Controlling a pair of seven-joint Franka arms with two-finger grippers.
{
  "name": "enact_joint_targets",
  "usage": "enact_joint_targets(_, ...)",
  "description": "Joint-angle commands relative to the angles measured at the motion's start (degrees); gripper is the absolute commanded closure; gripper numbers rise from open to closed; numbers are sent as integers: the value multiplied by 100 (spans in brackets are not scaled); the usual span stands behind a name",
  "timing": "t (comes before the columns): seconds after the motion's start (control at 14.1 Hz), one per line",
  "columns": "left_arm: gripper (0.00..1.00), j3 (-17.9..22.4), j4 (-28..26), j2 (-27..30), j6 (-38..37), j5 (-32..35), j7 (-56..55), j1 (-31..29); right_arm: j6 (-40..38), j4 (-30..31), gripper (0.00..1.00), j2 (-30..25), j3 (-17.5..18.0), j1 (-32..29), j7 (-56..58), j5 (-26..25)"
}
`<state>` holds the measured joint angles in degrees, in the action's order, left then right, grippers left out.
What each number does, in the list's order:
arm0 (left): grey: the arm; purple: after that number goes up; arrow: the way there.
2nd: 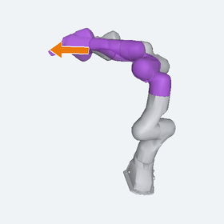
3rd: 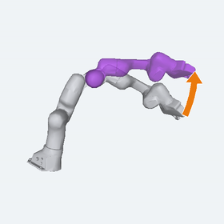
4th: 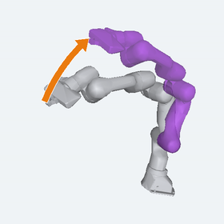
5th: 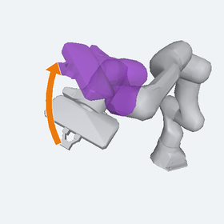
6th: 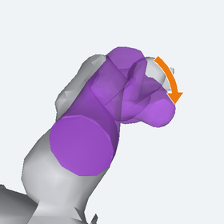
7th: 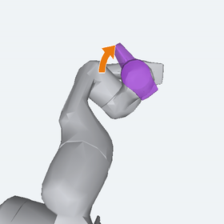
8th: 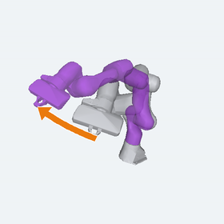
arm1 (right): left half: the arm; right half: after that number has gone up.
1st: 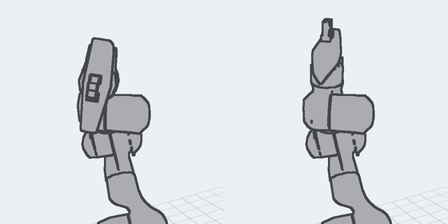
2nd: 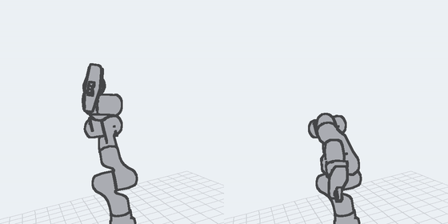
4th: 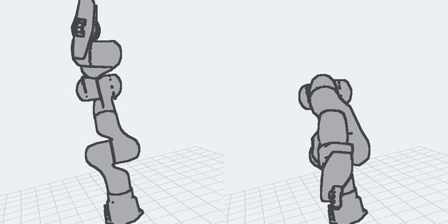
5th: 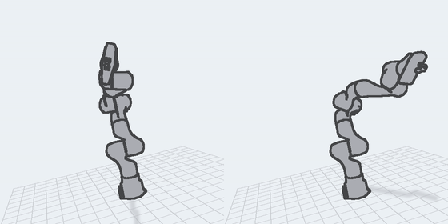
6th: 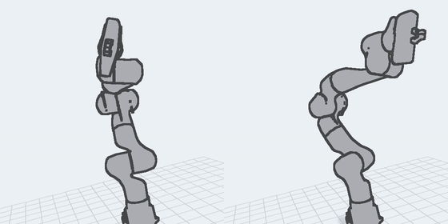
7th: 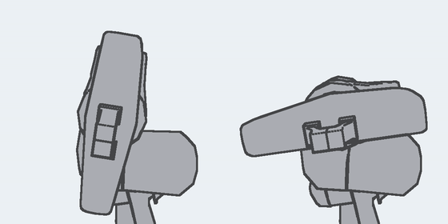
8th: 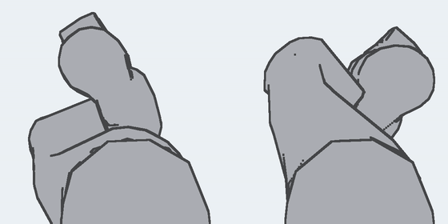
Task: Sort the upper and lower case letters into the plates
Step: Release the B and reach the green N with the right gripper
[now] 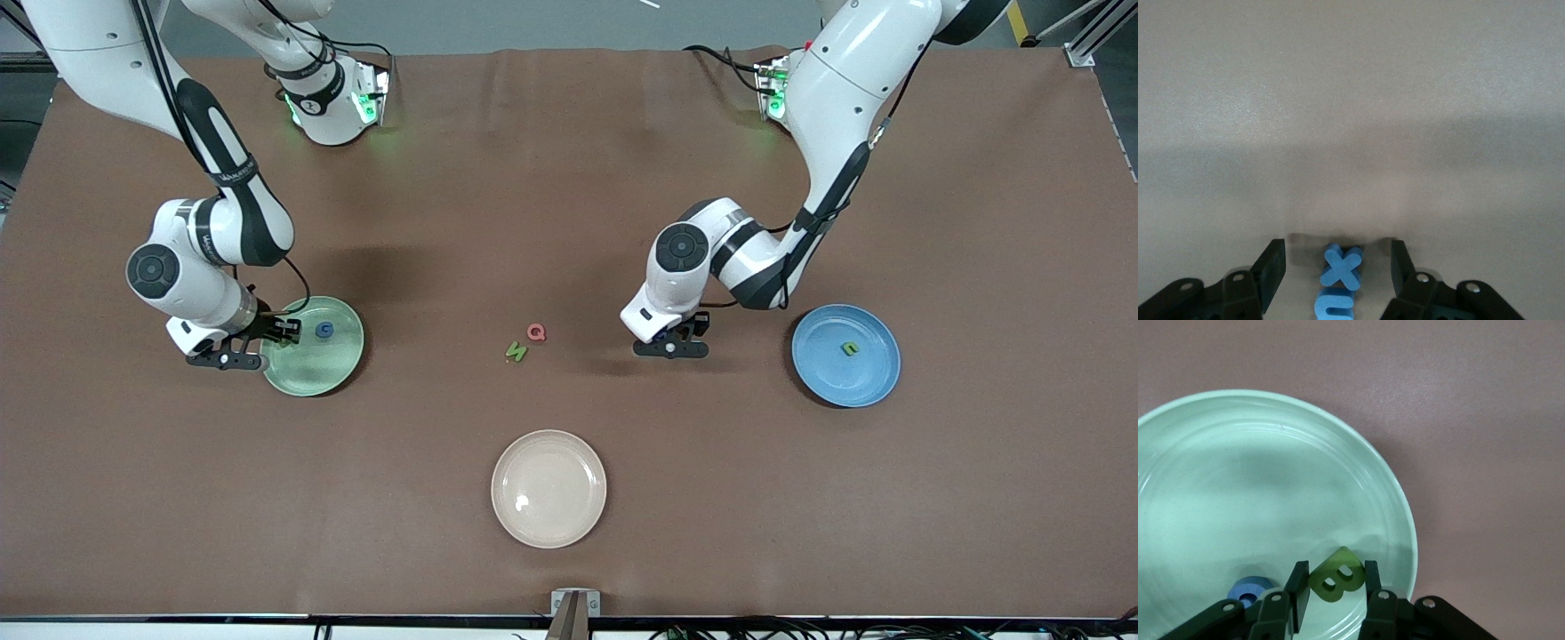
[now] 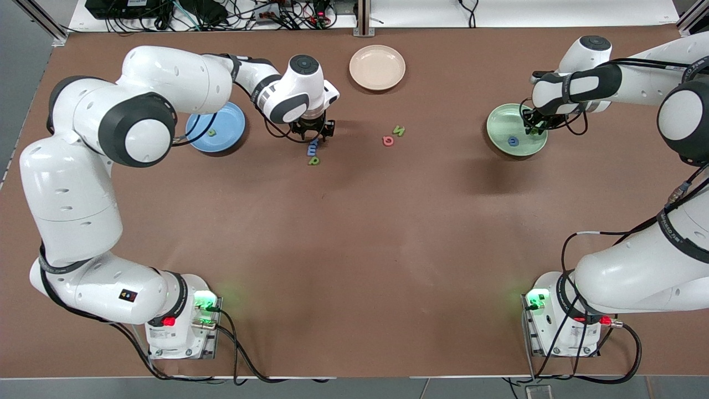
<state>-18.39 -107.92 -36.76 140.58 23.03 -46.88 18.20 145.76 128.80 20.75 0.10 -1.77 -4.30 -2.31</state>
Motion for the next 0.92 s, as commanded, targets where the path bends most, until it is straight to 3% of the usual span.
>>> enact_joint_targets(0.0, 29, 2, -133, 143, 128, 44, -137, -10, 67, 119, 78, -27, 104, -69, 52, 2)
enact_joint_targets(0.14, 35, 2, -133, 125, 163, 35, -181, -18, 49, 110, 1, -36, 113, -60, 43, 2)
enact_joint_targets(0.43, 39, -7, -141, 116, 163, 26, -330, -36, -265, -117, 0, -115, 226, 124, -288, 116)
enact_joint_targets(0.64, 45, -7, -141, 108, 163, 26, -330, -45, -784, -513, 0, -141, 481, 554, -1578, 169)
enact_joint_targets(0.71, 50, -7, -141, 99, 163, 26, -330, -54, -803, -584, 0, -133, 543, 738, -2035, 169)
enact_joint_targets(0.85, 51, -7, -141, 72, 163, 26, -330, -54, -803, -759, 0, -106, 552, 1255, -3010, 169)
